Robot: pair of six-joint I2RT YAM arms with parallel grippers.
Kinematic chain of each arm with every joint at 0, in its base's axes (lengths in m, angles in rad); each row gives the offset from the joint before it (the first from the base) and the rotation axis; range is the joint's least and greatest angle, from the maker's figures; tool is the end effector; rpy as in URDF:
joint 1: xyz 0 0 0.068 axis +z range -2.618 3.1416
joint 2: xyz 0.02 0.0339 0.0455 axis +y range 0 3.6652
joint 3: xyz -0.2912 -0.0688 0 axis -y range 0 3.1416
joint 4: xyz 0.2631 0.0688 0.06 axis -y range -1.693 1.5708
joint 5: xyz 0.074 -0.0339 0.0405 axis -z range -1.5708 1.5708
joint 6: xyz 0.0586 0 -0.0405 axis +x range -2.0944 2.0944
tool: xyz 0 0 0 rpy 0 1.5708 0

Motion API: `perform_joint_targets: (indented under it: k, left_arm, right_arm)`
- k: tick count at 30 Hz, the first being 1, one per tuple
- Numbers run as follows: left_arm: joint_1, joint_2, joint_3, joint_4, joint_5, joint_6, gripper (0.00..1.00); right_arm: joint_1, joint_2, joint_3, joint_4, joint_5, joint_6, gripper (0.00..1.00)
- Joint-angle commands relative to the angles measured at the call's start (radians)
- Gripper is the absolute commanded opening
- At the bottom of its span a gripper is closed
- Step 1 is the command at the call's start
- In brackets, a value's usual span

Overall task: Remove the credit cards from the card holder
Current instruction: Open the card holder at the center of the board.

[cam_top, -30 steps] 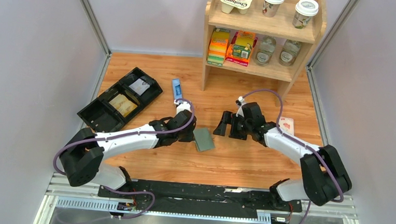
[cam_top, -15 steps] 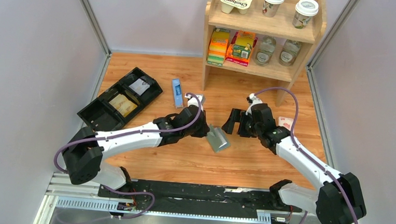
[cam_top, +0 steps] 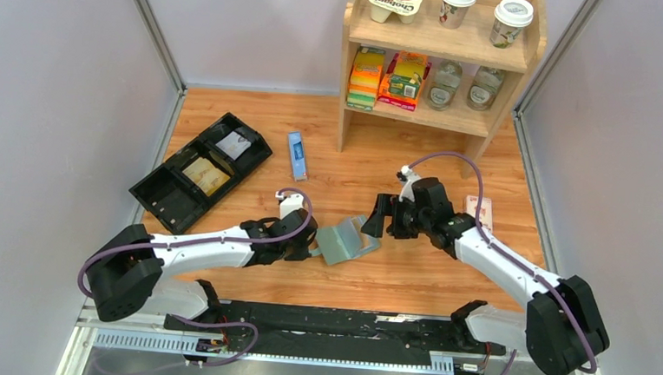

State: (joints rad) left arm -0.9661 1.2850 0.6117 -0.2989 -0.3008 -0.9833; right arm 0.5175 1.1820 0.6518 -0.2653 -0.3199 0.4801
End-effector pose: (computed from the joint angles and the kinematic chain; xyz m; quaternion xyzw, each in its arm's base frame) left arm 0.1588 -0.1993 0.1684 -0.0523 0.9443 -0.1609 0.2821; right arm 0.2148 0.1435 0.2091 -0.0773 0.9127 0.3080 0.2572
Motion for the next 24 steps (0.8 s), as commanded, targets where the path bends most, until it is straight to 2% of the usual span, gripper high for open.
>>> perform_joint_targets:
  k: [1, 17, 24]
  left_arm:
    - [-0.002, 0.003, 0.000, -0.043, -0.027, -0.034, 0.00]
    - [0.000, 0.031, 0.006, -0.059, -0.031, -0.023, 0.00]
    - [0.000, -0.004, 0.000, -0.082, -0.060, -0.037, 0.01]
  right_arm:
    - [0.035, 0.051, 0.045, 0.061, -0.071, -0.029, 0.88]
    - [0.154, 0.257, 0.109, 0.190, -0.172, -0.003, 0.82]
    - [0.217, 0.329, 0.123, 0.311, -0.315, 0.044, 0.82]
